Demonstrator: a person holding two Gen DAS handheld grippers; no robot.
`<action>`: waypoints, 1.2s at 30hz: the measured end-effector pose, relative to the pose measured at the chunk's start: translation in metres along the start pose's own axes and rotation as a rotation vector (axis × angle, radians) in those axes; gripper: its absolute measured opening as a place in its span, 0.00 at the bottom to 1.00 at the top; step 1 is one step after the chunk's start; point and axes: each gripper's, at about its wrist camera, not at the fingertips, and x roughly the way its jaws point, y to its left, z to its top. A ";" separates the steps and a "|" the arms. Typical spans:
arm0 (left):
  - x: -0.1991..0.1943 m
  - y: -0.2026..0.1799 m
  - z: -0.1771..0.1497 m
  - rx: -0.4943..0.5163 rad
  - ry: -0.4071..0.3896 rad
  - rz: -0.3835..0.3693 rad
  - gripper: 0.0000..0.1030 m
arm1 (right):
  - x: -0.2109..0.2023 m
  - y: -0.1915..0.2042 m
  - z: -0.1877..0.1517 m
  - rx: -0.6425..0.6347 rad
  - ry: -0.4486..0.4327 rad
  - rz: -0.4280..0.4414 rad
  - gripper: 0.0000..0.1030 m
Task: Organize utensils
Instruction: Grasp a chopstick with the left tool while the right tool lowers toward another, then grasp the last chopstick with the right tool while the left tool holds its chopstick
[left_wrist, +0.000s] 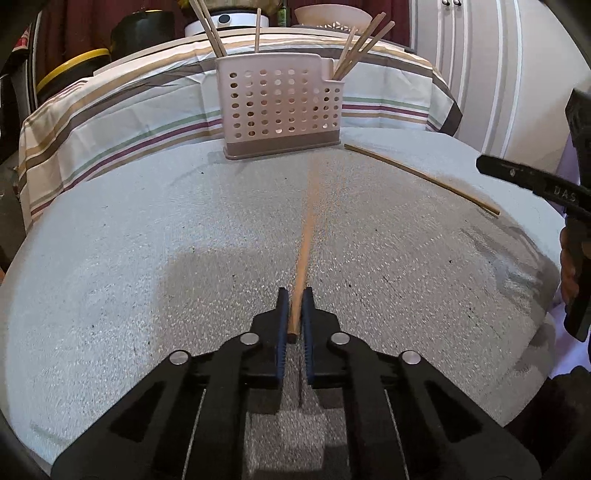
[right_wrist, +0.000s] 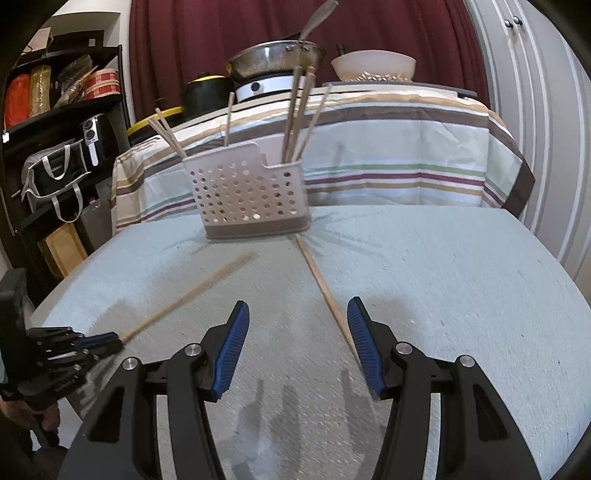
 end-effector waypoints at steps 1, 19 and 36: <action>-0.001 0.001 -0.001 -0.005 0.000 0.003 0.06 | 0.000 -0.002 -0.002 0.003 0.003 -0.006 0.53; -0.012 0.019 -0.005 -0.137 -0.027 0.040 0.06 | 0.014 -0.027 -0.022 0.066 0.111 -0.082 0.33; -0.014 0.022 -0.006 -0.155 -0.035 0.055 0.06 | 0.002 -0.004 -0.044 -0.017 0.107 -0.039 0.26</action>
